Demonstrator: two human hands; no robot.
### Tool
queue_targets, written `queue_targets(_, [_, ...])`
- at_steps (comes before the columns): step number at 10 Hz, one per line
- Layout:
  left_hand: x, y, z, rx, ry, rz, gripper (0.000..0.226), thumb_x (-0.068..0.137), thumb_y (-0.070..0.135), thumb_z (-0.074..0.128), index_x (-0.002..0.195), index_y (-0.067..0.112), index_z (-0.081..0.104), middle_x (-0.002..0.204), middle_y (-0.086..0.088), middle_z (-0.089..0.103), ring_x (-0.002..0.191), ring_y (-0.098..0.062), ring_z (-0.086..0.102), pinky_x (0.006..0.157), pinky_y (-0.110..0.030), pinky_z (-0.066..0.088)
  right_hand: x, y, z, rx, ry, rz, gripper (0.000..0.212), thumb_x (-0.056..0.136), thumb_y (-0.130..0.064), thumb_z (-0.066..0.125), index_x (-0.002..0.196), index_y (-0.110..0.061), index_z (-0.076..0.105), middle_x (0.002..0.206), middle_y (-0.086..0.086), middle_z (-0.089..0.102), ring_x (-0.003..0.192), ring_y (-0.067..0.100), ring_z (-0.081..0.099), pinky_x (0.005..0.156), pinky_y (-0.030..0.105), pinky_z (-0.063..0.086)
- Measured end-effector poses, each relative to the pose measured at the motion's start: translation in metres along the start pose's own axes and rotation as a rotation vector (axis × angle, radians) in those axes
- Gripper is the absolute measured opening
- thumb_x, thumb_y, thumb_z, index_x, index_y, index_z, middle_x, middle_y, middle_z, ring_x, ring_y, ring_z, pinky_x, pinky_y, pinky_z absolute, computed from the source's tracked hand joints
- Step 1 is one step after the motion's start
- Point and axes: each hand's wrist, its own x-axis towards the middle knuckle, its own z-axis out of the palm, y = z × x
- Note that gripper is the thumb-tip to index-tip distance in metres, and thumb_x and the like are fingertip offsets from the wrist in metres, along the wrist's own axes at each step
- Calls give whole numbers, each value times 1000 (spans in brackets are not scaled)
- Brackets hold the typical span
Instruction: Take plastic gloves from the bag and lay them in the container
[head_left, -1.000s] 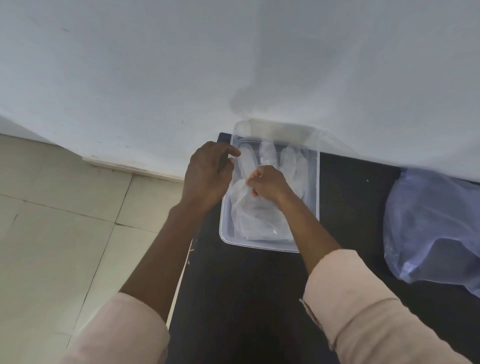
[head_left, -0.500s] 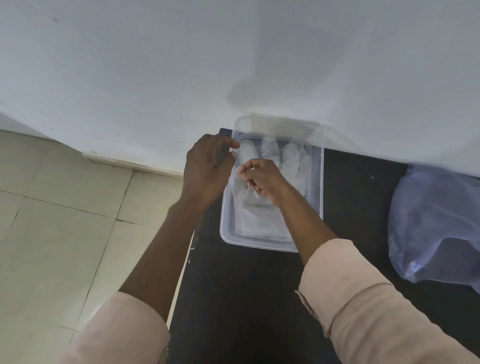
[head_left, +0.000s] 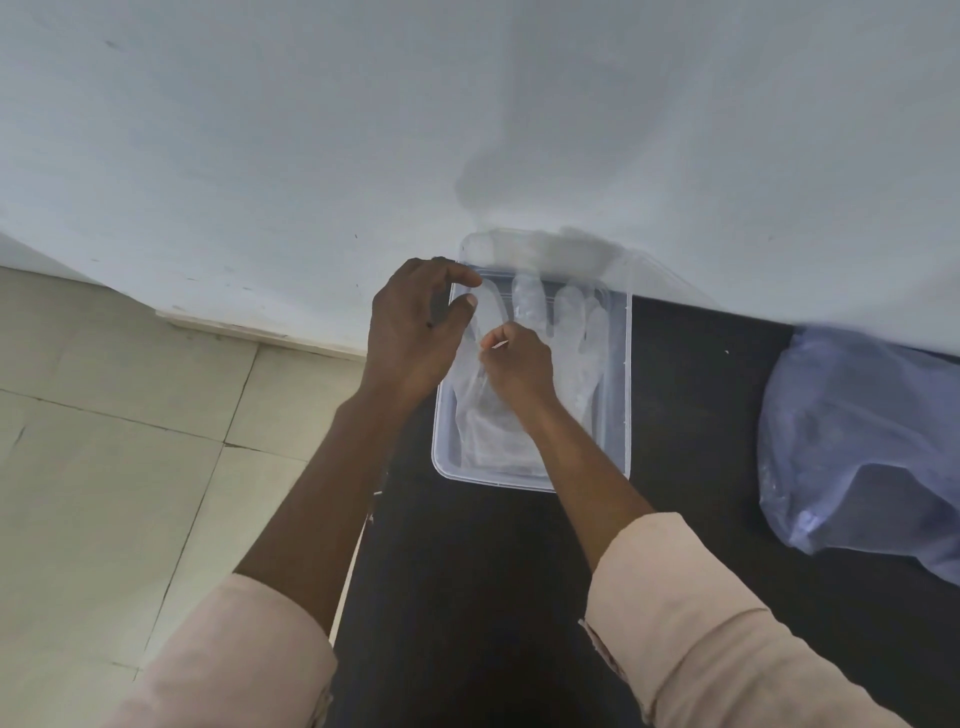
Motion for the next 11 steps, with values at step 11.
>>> queue_targets(11, [-34, 21, 50, -415, -335, -681, 19, 95, 23, 56, 113, 20, 63, 109, -2, 66, 100, -20, 63, 87, -36, 51, -51, 33, -65, 374, -40, 102, 21, 94, -16, 53, 114, -13, 60, 112, 4, 64, 99, 21, 65, 73, 26, 52])
